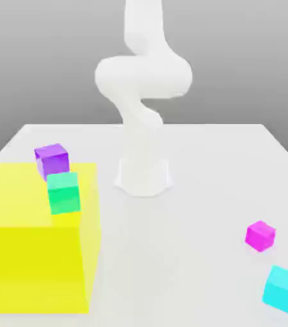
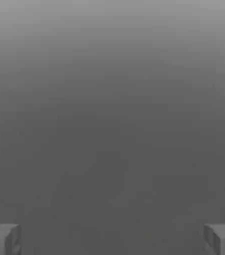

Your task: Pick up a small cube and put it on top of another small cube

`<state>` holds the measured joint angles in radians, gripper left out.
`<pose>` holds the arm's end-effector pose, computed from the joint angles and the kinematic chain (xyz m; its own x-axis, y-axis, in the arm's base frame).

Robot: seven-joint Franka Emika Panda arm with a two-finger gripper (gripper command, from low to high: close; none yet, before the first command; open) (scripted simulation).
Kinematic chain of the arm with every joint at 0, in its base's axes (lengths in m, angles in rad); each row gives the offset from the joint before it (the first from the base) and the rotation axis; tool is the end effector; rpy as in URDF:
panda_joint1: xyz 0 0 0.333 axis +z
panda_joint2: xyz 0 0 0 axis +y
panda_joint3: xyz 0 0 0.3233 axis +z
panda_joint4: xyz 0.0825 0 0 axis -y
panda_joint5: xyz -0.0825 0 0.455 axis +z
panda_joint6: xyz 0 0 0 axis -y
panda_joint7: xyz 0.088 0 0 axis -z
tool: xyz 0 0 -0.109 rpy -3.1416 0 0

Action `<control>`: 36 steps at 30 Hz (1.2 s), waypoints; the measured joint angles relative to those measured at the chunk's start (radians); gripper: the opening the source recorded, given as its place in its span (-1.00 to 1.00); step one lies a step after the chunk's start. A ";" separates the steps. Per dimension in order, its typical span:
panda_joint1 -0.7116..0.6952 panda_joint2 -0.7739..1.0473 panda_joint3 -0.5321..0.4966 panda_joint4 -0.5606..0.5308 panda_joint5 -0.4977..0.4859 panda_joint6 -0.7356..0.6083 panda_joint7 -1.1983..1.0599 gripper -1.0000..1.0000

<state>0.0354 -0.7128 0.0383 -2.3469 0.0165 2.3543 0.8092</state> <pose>0.4470 0.0373 0.6609 0.5634 -0.6855 0.4611 -0.4992 -0.7272 -0.4712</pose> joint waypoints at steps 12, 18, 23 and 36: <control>0.171 0.437 0.238 -0.233 0.034 0.274 0.082 0.00; 0.269 0.660 0.352 -0.347 -0.036 0.408 0.184 0.00; 0.366 0.853 0.316 -0.398 -0.205 0.525 0.336 0.00; 0.522 1.011 0.130 -0.366 -0.356 0.646 0.454 -1.00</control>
<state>0.5571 0.2982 0.1682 -2.7126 -0.3395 3.0003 1.2631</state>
